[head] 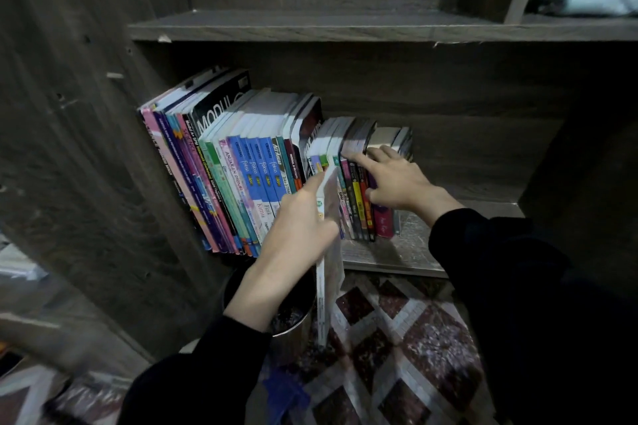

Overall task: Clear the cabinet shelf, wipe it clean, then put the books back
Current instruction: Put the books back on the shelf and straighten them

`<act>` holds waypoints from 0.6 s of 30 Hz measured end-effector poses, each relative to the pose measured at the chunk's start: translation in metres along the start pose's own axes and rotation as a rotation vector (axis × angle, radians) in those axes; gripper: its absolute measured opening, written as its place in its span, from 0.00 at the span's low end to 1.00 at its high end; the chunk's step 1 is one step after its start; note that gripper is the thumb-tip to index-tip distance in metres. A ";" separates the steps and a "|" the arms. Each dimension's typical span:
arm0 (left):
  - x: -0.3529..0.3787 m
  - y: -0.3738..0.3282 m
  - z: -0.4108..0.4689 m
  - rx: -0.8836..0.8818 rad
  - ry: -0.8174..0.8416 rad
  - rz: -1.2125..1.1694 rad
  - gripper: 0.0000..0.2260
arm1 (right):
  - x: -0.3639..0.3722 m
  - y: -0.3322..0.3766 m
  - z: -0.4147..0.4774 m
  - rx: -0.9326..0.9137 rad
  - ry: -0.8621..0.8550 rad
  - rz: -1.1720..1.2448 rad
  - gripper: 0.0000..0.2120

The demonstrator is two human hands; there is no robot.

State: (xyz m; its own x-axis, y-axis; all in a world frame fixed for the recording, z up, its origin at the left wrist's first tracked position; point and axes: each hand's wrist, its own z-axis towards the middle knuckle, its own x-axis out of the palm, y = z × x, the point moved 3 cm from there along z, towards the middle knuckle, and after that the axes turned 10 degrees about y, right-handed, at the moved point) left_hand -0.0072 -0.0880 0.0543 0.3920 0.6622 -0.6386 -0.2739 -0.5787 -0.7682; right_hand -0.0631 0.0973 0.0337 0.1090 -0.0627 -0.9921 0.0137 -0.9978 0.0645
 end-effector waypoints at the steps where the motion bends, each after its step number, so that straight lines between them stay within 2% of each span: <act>1: -0.005 -0.001 0.001 -0.007 -0.013 -0.003 0.34 | 0.002 -0.001 -0.001 0.010 -0.019 0.013 0.39; 9: -0.035 -0.037 0.014 0.133 -0.099 -0.028 0.32 | 0.015 -0.019 -0.014 0.012 -0.070 0.081 0.39; 13: -0.043 -0.060 0.036 0.225 -0.175 0.058 0.28 | 0.015 -0.025 -0.014 0.011 -0.068 0.087 0.38; 18: -0.053 -0.080 0.051 0.197 -0.212 0.173 0.25 | 0.017 -0.025 -0.012 0.002 -0.064 0.109 0.39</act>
State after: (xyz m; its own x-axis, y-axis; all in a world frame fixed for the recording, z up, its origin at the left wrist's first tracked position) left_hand -0.0506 -0.0527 0.1468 0.1392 0.6581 -0.7400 -0.4932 -0.6019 -0.6280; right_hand -0.0494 0.1215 0.0169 0.0455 -0.1717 -0.9841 0.0028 -0.9851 0.1721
